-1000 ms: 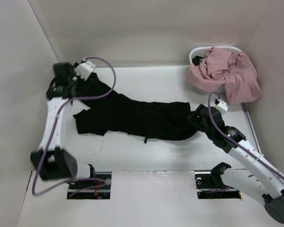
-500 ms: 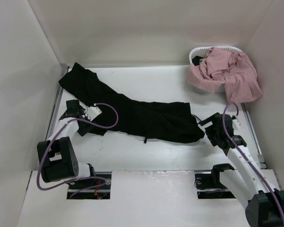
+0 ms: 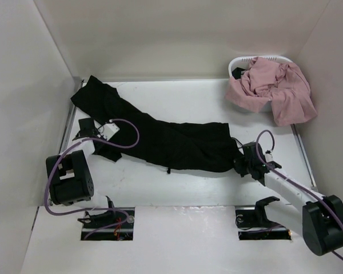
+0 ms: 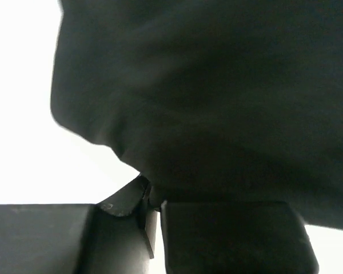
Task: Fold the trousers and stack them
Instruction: Flatten the trousers out
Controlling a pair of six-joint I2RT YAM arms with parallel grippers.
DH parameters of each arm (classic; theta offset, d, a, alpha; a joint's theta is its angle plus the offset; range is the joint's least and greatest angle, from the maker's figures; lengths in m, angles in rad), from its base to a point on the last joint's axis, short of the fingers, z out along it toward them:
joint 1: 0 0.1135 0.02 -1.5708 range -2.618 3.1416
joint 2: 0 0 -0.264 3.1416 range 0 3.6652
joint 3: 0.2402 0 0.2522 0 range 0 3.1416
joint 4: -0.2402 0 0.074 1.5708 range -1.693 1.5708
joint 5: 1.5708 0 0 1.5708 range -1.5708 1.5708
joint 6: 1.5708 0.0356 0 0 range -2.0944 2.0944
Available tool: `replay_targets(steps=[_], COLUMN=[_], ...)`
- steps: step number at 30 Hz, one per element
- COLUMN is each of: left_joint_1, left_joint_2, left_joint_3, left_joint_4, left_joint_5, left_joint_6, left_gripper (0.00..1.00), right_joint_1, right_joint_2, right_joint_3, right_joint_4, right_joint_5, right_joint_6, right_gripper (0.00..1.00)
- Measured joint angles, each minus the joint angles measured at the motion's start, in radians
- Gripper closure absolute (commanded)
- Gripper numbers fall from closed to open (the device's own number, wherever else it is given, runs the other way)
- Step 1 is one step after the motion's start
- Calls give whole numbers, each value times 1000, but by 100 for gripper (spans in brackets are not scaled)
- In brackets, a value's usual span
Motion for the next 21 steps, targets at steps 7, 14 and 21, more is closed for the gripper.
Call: replay_targets(steps=[7, 14, 21], left_joint_1=[161, 187, 193], left_joint_2=[-18, -130, -217], left_joint_3=[200, 488, 378], left_joint_4=[43, 63, -210], left_joint_5=[60, 117, 61], left_joint_6=[33, 237, 400], left_gripper=[100, 97, 77], right_joint_1=[-50, -13, -52], right_joint_2=[-6, 3, -63], right_joint_3=[238, 542, 465], right_joint_4=[43, 158, 95], right_joint_5=[-28, -21, 19], right_joint_6=[-225, -507, -602], right_gripper=[100, 100, 98])
